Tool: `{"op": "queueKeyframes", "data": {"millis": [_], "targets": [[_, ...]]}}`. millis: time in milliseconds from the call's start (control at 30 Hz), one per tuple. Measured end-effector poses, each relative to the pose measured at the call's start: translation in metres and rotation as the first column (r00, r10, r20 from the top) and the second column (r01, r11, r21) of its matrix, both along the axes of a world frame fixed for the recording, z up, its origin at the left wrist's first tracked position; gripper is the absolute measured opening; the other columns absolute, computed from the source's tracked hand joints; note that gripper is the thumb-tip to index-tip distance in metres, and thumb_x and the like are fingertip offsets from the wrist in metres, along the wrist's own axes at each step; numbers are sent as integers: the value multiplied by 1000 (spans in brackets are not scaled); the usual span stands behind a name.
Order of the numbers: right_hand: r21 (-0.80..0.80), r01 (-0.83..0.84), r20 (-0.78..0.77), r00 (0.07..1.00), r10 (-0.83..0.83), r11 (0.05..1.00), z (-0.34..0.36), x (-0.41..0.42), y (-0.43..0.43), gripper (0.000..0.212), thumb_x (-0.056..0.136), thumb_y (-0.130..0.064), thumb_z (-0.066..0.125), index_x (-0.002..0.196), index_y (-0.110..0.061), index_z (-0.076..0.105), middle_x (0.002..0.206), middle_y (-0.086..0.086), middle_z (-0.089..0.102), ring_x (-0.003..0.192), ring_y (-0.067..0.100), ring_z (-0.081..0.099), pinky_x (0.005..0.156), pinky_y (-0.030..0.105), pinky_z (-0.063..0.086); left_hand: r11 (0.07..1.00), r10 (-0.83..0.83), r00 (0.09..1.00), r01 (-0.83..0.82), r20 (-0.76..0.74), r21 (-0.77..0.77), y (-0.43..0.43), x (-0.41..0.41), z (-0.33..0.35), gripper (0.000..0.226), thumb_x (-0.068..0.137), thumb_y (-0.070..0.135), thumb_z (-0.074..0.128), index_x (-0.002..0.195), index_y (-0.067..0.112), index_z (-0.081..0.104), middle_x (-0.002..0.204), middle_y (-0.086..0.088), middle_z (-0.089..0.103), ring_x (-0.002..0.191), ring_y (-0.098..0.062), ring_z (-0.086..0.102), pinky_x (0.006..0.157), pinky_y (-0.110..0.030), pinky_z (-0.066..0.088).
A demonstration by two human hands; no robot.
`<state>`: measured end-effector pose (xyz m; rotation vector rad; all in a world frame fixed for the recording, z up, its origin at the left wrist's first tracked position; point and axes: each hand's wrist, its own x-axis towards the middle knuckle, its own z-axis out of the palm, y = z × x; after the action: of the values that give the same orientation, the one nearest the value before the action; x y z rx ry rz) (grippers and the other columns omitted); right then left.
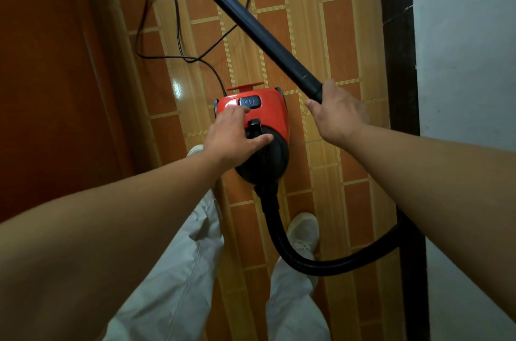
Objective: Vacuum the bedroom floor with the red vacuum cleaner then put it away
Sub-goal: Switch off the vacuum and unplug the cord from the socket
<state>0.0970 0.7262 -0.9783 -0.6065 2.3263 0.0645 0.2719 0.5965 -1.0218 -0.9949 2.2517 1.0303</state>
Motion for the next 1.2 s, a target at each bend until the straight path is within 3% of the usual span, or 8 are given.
{"op": "queueKeyframes", "data": {"millis": [167,300,500,833,1200], "targets": [[-14,-30,-10,1000,30,999,-9,-1,-1,35,107,-47,45,125,-18,46,104,4,56,90,25,58,74,40,46,966,-258,960,260,111,-7,-6,-12,-15,105,81,84,48,161,23,16,168,0,18,155,-24,12,125,-53,16],[-38,-15,-6,1000,15,999,-14,-2,-1,35,107,-47,46,127,-18,46,102,2,54,88,23,56,73,39,44,942,-336,924,334,184,46,-6,-22,-18,112,80,88,40,162,22,3,170,-2,8,157,-23,5,125,-52,4],[-35,-15,9,1000,15,999,-18,-5,-4,34,107,-47,46,126,-18,46,104,4,57,89,25,56,74,39,43,914,-404,878,393,257,95,-6,-33,-20,122,76,88,49,162,19,-3,171,-4,2,157,-23,2,125,-54,2],[-29,-36,48,998,37,999,-22,-10,-13,34,108,-46,45,126,-18,46,102,2,53,90,25,57,74,41,46,879,-472,814,464,339,110,-6,-54,-15,127,74,85,58,161,12,2,169,-12,12,156,-31,11,126,-53,6],[-24,-37,60,997,39,999,-22,-19,-17,34,108,-45,44,128,-18,45,102,3,55,88,24,55,72,38,41,889,-458,802,418,384,188,-15,-64,-10,122,77,81,59,161,13,2,168,-12,16,155,-32,13,126,-51,2]]}}
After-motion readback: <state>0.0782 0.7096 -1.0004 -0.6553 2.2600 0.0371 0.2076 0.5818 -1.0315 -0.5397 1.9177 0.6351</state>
